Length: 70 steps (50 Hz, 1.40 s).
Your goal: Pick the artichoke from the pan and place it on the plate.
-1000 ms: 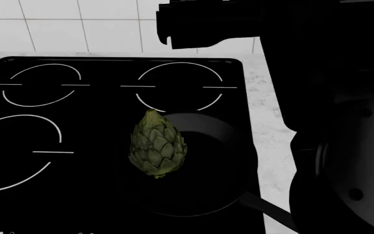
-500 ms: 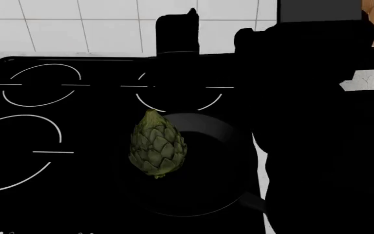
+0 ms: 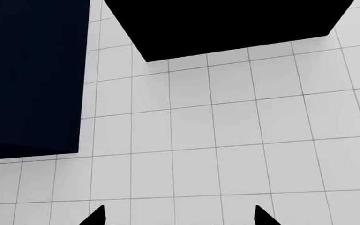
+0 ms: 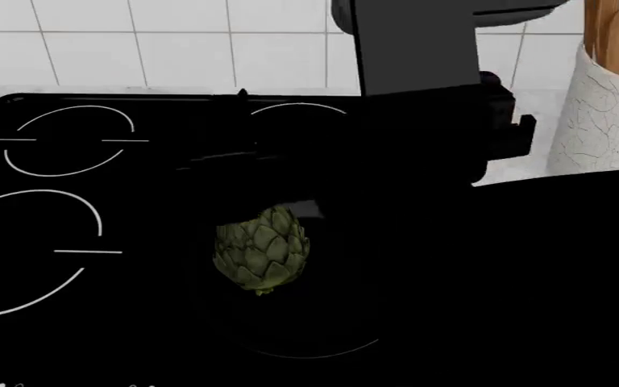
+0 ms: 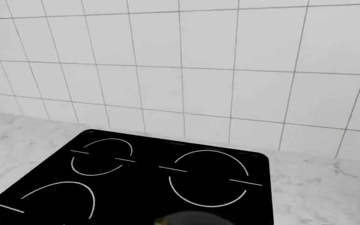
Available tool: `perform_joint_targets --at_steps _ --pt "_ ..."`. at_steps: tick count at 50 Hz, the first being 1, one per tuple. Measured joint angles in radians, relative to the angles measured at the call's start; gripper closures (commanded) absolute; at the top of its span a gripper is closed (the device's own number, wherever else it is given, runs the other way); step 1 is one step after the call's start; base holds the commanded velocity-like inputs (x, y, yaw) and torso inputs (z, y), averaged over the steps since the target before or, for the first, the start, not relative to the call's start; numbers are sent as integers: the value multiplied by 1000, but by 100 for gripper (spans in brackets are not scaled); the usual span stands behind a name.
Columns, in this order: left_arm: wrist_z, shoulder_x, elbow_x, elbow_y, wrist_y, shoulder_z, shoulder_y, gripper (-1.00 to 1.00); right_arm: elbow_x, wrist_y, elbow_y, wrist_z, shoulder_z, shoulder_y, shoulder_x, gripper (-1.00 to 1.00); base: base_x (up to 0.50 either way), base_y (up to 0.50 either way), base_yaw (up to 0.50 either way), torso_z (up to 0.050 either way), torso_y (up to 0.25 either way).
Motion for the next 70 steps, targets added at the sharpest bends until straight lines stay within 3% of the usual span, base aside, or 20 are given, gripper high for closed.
perform_joint_targets --at_steps 70 --pt "52 -34 77 -29 103 7 114 -100 -277 31 155 -271 -195 -50 -83 -100 0 0 0 0 0"
